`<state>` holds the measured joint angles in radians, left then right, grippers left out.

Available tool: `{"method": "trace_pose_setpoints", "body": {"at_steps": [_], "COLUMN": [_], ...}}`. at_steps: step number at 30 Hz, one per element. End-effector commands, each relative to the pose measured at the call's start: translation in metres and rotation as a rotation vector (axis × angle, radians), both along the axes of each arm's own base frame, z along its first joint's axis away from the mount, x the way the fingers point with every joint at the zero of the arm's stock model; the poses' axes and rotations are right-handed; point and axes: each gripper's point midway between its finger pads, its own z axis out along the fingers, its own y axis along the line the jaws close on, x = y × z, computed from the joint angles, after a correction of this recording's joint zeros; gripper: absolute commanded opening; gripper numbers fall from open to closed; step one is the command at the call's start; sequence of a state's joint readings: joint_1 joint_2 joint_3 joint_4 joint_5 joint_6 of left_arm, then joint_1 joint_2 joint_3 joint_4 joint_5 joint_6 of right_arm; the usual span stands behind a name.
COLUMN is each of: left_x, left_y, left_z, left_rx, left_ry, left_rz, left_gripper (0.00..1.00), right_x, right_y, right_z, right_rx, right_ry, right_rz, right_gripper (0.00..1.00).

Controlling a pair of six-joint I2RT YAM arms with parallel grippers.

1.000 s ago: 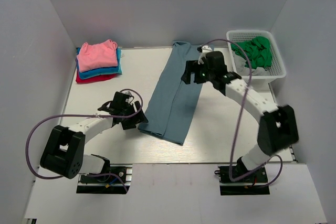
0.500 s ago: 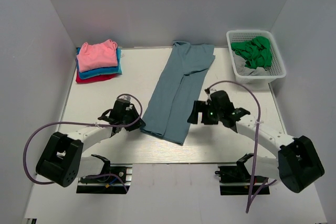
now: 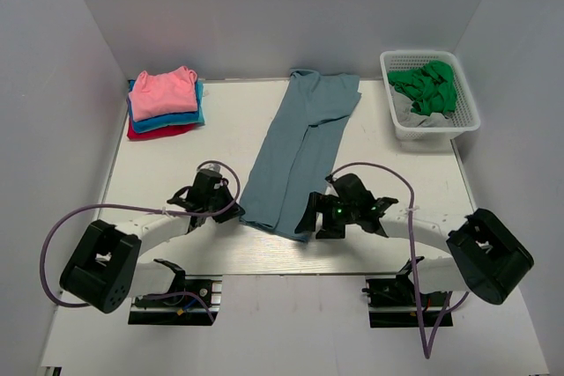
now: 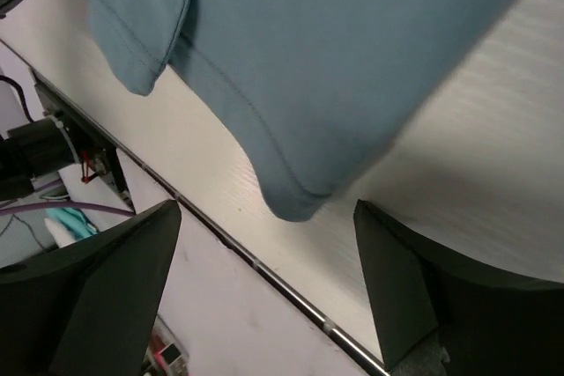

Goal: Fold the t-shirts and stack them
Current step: Grab the bottom of the folded rectangular tshirt with both arms

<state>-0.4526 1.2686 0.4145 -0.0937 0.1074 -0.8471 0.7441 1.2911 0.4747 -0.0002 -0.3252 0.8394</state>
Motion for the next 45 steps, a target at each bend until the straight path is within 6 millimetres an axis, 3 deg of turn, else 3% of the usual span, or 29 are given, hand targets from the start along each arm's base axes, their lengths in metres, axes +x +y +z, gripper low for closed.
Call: {"method": "trace_pose_setpoints", "body": {"at_steps": [1,3,7,12,13,17,18,20,22,23,24,26,31,37,39,42,44,45], "left_x": [-0.084,-0.080,-0.081,-0.086,-0.089,-0.091,-0.095,-0.095,-0.098,-0.099,-0.103,-0.101,-0.103,-0.108,-0.108,-0.106,-0.105,-0.103], "left_y": [0.038,0.035,0.032,0.034,0.034,0.030,0.031,0.025,0.023,0.019,0.020,0.020,0.018,0.021,0.021,0.019,0.017,0.015], "left_z": [-0.052,-0.044,-0.033,-0.031,-0.032,-0.031,-0.034,-0.031,-0.030,-0.027,-0.029,-0.027,-0.024,-0.026,-0.025,-0.022,-0.019,-0.016], "left_rx": [0.179,0.155,0.124,0.114,0.115,0.098,0.093,0.071,0.058,0.040,0.046,0.044,0.045,0.068,0.061,0.047,0.043,0.037], "left_ry": [0.321,0.296,0.269,0.261,0.259,0.271,0.287,0.279,0.281,0.273,0.280,0.270,0.252,0.263,0.253,0.241,0.234,0.226], "left_rz": [-0.019,-0.002,0.016,0.042,0.033,0.036,0.039,0.029,0.024,0.016,0.007,0.021,0.002,0.003,0.002,0.009,-0.001,-0.001], "left_gripper": [0.00,0.00,0.00,0.00,0.00,0.00,0.00,0.00,0.00,0.00,0.00,0.00,0.00,0.00,0.00,0.00,0.00,0.00], "right_x": [-0.017,-0.021,-0.028,-0.030,-0.030,-0.036,-0.041,-0.045,-0.054,-0.058,-0.061,-0.066,-0.075,-0.083,-0.087,-0.085,-0.077,-0.075], "right_y": [0.004,0.001,-0.006,-0.020,-0.022,-0.021,-0.024,-0.022,-0.026,-0.024,-0.025,-0.024,-0.023,-0.039,-0.043,-0.045,-0.040,-0.039], "right_z": [-0.014,-0.021,-0.028,-0.043,-0.045,-0.043,-0.044,-0.038,-0.039,-0.036,-0.036,-0.038,-0.043,-0.048,-0.050,-0.051,-0.047,-0.046], "right_rx": [-0.020,-0.051,-0.070,-0.140,-0.145,-0.132,-0.143,-0.131,-0.151,-0.141,-0.143,-0.152,-0.171,-0.234,-0.238,-0.230,-0.209,-0.202], "right_ry": [0.089,0.108,0.135,0.161,0.165,0.176,0.191,0.185,0.196,0.201,0.207,0.223,0.254,0.268,0.278,0.254,0.216,0.204], "right_rz": [-0.004,-0.021,-0.042,-0.112,-0.121,-0.102,-0.090,-0.047,-0.011,0.013,0.025,0.046,0.054,-0.016,-0.029,-0.046,-0.051,-0.047], "right_gripper": [0.85,0.80,0.61,0.48,0.38,0.14,0.12,0.12,0.21,0.33,0.59,0.69,0.69,0.53,0.40,0.10,0.00,0.00]}}
